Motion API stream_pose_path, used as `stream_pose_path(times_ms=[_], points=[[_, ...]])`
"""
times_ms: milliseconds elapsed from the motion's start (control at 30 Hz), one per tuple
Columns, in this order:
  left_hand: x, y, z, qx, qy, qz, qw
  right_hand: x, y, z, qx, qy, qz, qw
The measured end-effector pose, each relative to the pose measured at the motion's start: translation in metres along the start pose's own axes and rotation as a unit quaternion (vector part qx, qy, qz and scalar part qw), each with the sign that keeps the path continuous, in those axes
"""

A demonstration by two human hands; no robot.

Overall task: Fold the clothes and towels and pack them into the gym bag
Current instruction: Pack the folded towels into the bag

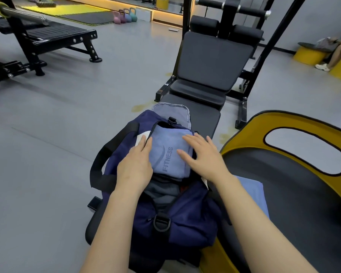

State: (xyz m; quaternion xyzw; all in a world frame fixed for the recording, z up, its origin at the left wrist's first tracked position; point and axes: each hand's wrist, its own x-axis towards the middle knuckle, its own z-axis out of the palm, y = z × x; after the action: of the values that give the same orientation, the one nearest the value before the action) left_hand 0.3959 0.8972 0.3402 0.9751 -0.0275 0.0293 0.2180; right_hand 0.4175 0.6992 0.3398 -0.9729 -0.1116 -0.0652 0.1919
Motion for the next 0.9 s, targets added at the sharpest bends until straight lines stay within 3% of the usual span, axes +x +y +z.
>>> stream_pose_path(times_ms=[200,400,600,900], points=[[0.003,0.000,0.010,0.055,0.007,0.003,0.998,-0.042,0.058,-0.017,0.129,0.100,0.166,0.972],[0.005,0.000,0.014,0.080,0.016,0.010,0.997,-0.074,0.102,-0.002,0.140,0.085,0.266,0.950],[0.004,0.000,0.016,0.093,0.031,0.016,0.995,-0.090,0.130,0.032,0.029,0.036,0.321,0.946],[0.005,0.001,0.019,0.116,0.033,0.012,0.993,-0.086,0.130,0.063,-0.122,-0.141,0.371,0.910]])
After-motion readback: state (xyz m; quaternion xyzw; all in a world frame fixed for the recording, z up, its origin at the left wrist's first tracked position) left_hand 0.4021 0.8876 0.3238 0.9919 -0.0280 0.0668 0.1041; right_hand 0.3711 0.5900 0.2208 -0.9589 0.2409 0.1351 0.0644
